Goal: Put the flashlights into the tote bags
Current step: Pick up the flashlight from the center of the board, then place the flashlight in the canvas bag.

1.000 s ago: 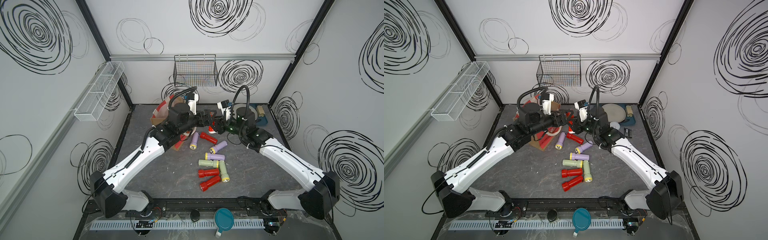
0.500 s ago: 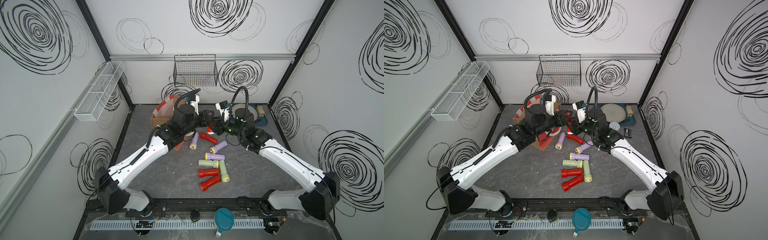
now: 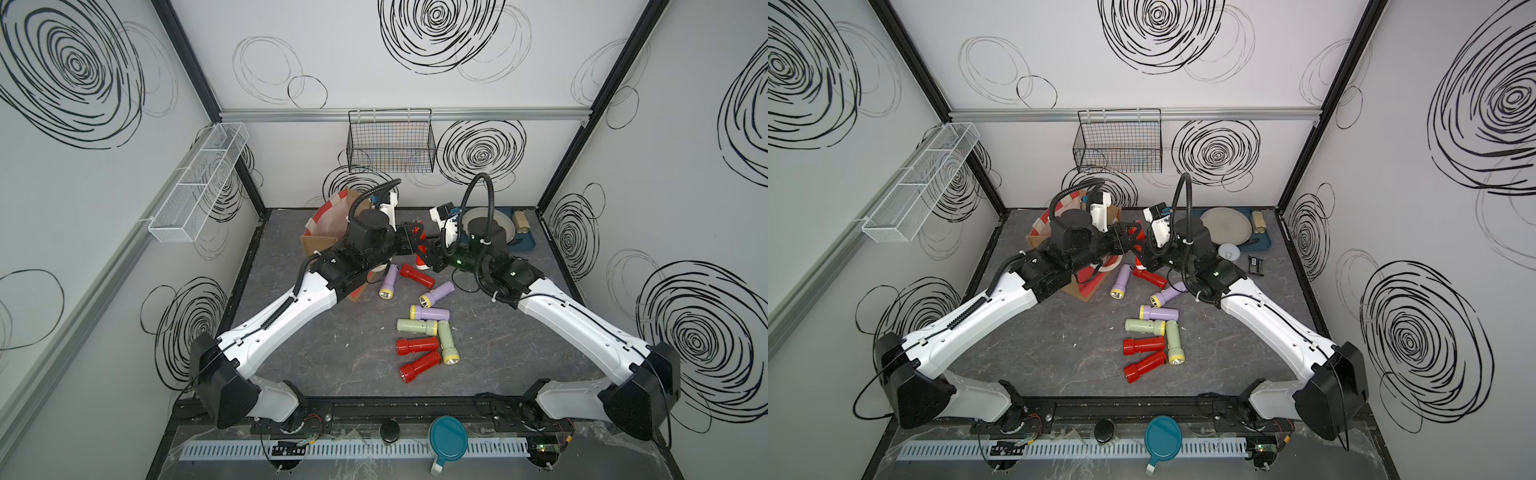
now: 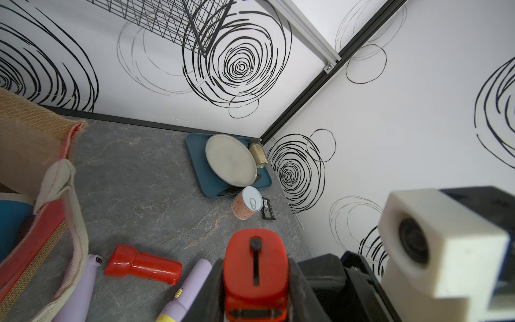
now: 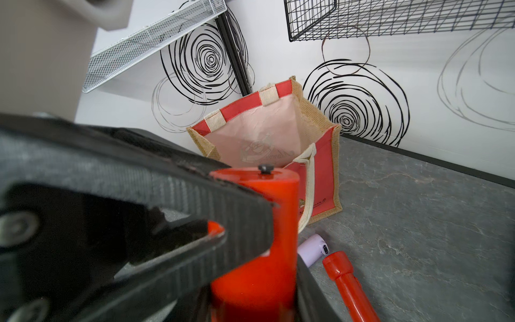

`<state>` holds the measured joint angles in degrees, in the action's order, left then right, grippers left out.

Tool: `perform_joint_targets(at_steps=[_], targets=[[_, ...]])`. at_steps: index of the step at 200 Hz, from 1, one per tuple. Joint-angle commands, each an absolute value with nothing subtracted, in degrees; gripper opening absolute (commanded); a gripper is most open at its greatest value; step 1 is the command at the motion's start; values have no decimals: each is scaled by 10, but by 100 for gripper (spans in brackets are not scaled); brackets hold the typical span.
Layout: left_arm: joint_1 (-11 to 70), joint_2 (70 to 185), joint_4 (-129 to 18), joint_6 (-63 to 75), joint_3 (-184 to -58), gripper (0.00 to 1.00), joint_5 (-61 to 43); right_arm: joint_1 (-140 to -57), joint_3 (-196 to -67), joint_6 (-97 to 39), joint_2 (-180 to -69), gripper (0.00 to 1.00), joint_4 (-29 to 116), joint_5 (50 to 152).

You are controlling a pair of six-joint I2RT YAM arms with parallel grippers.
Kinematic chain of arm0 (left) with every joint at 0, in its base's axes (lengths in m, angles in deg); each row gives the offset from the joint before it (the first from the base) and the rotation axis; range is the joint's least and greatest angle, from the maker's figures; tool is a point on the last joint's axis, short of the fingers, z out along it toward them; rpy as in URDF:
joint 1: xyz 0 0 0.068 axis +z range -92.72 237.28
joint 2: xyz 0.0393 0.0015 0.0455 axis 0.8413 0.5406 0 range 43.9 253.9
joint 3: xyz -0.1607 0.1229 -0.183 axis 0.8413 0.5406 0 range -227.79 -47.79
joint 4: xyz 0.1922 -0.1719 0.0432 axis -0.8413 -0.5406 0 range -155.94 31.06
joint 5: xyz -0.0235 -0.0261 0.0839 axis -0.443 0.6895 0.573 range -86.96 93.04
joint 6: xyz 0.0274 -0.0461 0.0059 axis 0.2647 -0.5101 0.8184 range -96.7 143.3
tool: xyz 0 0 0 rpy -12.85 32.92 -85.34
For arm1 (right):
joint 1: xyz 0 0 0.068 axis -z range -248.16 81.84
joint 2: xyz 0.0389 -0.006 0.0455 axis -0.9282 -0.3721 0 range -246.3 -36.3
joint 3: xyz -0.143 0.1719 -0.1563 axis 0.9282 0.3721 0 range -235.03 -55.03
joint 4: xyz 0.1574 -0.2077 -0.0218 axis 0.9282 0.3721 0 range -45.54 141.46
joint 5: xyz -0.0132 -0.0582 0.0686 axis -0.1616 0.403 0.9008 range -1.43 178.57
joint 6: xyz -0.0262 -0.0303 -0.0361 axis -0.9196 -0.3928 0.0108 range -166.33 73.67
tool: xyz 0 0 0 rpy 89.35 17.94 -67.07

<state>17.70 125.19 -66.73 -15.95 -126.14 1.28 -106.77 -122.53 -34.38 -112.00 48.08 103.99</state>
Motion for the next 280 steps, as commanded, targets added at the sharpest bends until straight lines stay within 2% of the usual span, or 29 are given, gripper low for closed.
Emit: perform_joint_targets(at_steps=[1,32,50,58,118,196,247,280], targets=[[187,1239,-635,-161,-1255,1,-1,-1082,-1257,-365,-1122,9,483,1056],[212,1227,-647,-143,-1258,0,3,-1086,-1285,-356,-1134,56,520,1046],[241,1220,-652,-136,-1262,0,-1,-1086,-1290,-346,-1132,92,529,1042],[257,1217,-654,-134,-1265,0,-4,-1085,-1287,-342,-1130,99,527,1041],[359,1240,-713,-61,-1338,0,45,-1075,-1268,-313,-1109,100,545,1017],[370,1394,-833,12,-1470,0,231,-1047,-1283,-275,-1119,100,644,920],[376,1496,-874,9,-1511,0,275,-1029,-1275,-251,-1121,100,688,887],[385,1536,-863,-7,-1494,0,257,-1011,-1271,-229,-1125,100,721,863]])
